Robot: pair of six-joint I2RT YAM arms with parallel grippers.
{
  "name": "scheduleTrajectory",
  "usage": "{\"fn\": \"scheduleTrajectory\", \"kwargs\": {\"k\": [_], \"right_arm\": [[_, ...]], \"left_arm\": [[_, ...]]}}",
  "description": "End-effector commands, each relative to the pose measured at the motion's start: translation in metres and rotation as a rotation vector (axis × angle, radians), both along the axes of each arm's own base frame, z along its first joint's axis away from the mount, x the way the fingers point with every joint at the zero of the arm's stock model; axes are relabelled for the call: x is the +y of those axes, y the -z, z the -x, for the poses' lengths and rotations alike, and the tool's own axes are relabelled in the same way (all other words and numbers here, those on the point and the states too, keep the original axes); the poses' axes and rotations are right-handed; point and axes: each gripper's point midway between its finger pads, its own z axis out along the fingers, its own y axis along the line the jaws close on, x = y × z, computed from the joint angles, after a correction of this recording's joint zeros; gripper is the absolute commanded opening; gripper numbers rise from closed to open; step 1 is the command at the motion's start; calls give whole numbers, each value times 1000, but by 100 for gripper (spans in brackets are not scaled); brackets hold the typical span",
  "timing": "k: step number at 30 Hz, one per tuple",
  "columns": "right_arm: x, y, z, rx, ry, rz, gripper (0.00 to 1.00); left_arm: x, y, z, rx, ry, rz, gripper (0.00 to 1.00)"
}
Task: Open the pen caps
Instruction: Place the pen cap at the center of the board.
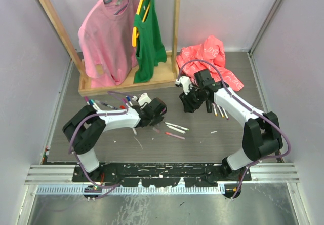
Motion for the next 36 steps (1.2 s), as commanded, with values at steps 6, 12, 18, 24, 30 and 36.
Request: {"fn": "scheduleTrajectory", "kwargs": {"k": [6,12,18,24,30,36], "right_arm": [[3,-16,-6,-61,6,-37,43],[4,-17,-6,-61,3,-40,43],[4,-17,-5,-59,1,-42,43],[4,-17,-5,-58,2,-43,43],[4,-17,-5,-61,-1,-44,43],[4,-18,-5,-60,0,-45,43]], "left_arm": [[-7,-11,-6,-24,0,11,13],[-7,-11,-6,-23,-5,11,16],[-5,-11,-6,-26,-8,7,18],[-5,-12,-6,-29,-11,8,18],[-5,-12,-7,-29,-13,7,19],[-5,-12,-6,-28,-12,8,19]]}}
